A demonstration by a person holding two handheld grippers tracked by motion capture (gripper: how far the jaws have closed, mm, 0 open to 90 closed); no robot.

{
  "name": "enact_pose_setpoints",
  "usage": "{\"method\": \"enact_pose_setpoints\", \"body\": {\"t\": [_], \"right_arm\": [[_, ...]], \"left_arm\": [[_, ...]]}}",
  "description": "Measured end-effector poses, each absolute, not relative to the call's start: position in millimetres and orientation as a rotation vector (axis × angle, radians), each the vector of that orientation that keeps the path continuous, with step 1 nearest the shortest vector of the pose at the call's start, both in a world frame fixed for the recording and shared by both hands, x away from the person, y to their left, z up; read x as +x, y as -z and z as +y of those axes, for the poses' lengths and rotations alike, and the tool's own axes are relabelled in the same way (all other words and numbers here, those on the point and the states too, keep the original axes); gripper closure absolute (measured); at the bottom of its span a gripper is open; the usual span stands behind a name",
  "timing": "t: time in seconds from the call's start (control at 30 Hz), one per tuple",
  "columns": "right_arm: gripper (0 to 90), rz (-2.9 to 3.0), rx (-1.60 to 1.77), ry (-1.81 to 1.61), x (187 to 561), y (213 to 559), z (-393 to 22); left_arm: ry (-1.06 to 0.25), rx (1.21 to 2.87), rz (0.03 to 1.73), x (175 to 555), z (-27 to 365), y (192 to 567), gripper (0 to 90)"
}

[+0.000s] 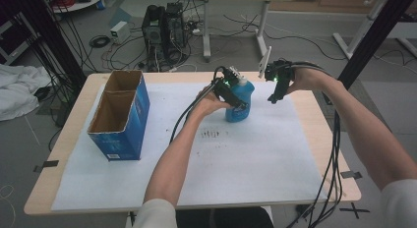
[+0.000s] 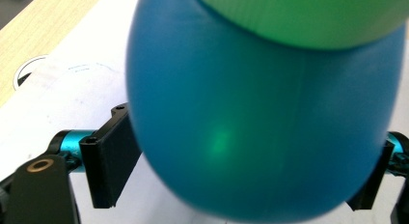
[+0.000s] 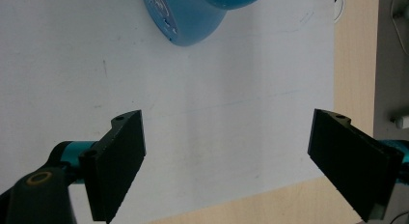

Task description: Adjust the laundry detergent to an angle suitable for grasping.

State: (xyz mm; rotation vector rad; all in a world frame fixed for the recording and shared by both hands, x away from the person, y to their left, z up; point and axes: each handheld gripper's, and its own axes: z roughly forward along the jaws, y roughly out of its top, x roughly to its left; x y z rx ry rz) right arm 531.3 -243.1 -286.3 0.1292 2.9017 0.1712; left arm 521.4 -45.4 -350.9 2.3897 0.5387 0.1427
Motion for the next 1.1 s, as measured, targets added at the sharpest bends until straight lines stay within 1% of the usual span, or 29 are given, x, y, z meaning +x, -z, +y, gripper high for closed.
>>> {"method": "enact_pose_setpoints", "body": {"t": [0.07, 0.1, 0.13, 0.2, 0.23, 0.33, 0.4, 0.43, 0.5, 0.53, 0.57, 0.6, 0.63, 0.67, 0.7, 0.77, 0.83, 0.87, 0.9, 0.93, 0.97, 1.0, 1.07, 1.1], "right_arm": [[12.3, 2.905, 0.103, -0.16, 532.3, 285.7, -243.7], [12.3, 2.904, 0.104, -0.161, 532.4, 285.7, -243.8], [12.3, 2.911, 0.107, -0.13, 531.4, 285.2, -244.9], [12.3, 2.905, 0.113, -0.175, 532.3, 286.2, -244.0], [12.3, 2.901, 0.13, -0.18, 531.8, 286.7, -243.8], [12.3, 2.9, 0.125, -0.176, 532.1, 287.3, -243.7], [12.3, 2.904, 0.064, -0.151, 534.4, 285.9, -244.4], [12.3, 2.904, 0.07, -0.154, 534.2, 286.1, -244.2], [12.3, 2.903, 0.067, -0.153, 534.3, 286.0, -244.1], [12.3, 2.903, 0.067, -0.153, 534.3, 286.0, -244.1], [12.3, 2.903, 0.068, -0.151, 534.3, 286.2, -244.1], [12.3, 2.9, 0.13, -0.177, 531.8, 287.7, -243.2], [12.3, 2.903, 0.077, -0.153, 534.2, 286.7, -244.4], [12.3, 2.898, 0.126, -0.173, 532.3, 287.8, -243.8], [12.3, 2.898, 0.127, -0.171, 532.5, 287.8, -244.0], [12.3, 2.897, 0.132, -0.171, 532.3, 287.6, -244.4], [12.3, 2.9, 0.063, -0.145, 535.3, 285.8, -245.8], [12.3, 2.9, 0.074, -0.149, 534.9, 285.9, -245.6], [12.3, 2.9, 0.073, -0.149, 535.0, 285.9, -245.6], [12.3, 2.901, 0.072, -0.148, 535.1, 285.9, -245.5], [12.3, 2.898, 0.13, -0.172, 532.5, 287.3, -244.3], [12.3, 2.898, 0.127, -0.172, 532.5, 287.5, -244.0], [12.3, 2.898, 0.125, -0.17, 532.6, 287.5, -243.9], [12.3, 2.899, 0.125, -0.17, 532.6, 287.5, -243.8]], "left_arm": [[-0.141, 2.351, 0.568, 520.1, -47.1, 352.4, 16.1], [-0.168, 2.402, 0.516, 523.1, -43.9, 349.4, 16.2], [-0.148, 2.372, 0.534, 521.1, -45.7, 350.9, 16.6], [-0.156, 2.386, 0.515, 521.0, -45.5, 350.0, 19.7], [-0.155, 2.349, 0.537, 519.5, -47.3, 350.9, 19.7], [-0.164, 2.377, 0.513, 520.1, -46.7, 349.8, 19.7], [-0.166, 2.369, 0.524, 519.8, -47.3, 350.7, 19.8], [-0.159, 2.334, 0.552, 518.1, -49.0, 352.1, 19.9], [-0.175, 2.379, 0.496, 520.0, -46.6, 350.2, 23.9], [-0.175, 2.379, 0.496, 520.0, -46.6, 350.2, 23.8], [-0.16, 2.345, 0.524, 518.3, -48.7, 351.7, 23.8], [-0.157, 2.343, 0.525, 518.0, -49.1, 352.0, 23.9], [-0.174, 2.37, 0.505, 518.8, -48.1, 350.7, 23.9], [-0.166, 2.348, 0.527, 517.8, -49.3, 351.7, 24.0], [-0.173, 2.373, 0.498, 519.1, -47.7, 350.6, 24.8], [-0.176, 2.372, 0.497, 519.3, -47.1, 350.3, 26.5], [-0.178, 2.368, 0.498, 519.0, -47.4, 350.2, 28.1], [-0.172, 2.346, 0.516, 517.8, -48.6, 351.2, 28.5], [-0.181, 2.371, 0.491, 518.8, -47.5, 349.9, 29.4], [-0.172, 2.339, 0.519, 517.4, -49.1, 351.3, 29.9], [-0.179, 2.374, 0.491, 518.6, -47.5, 349.8, 29.9], [-0.179, 2.36, 0.513, 517.3, -48.6, 350.0, 31.8], [-0.177, 2.35, 0.509, 517.3, -48.8, 350.8, 32.1], [-0.181, 2.373, 0.492, 518.4, -47.7, 349.9, 32.2]]}}
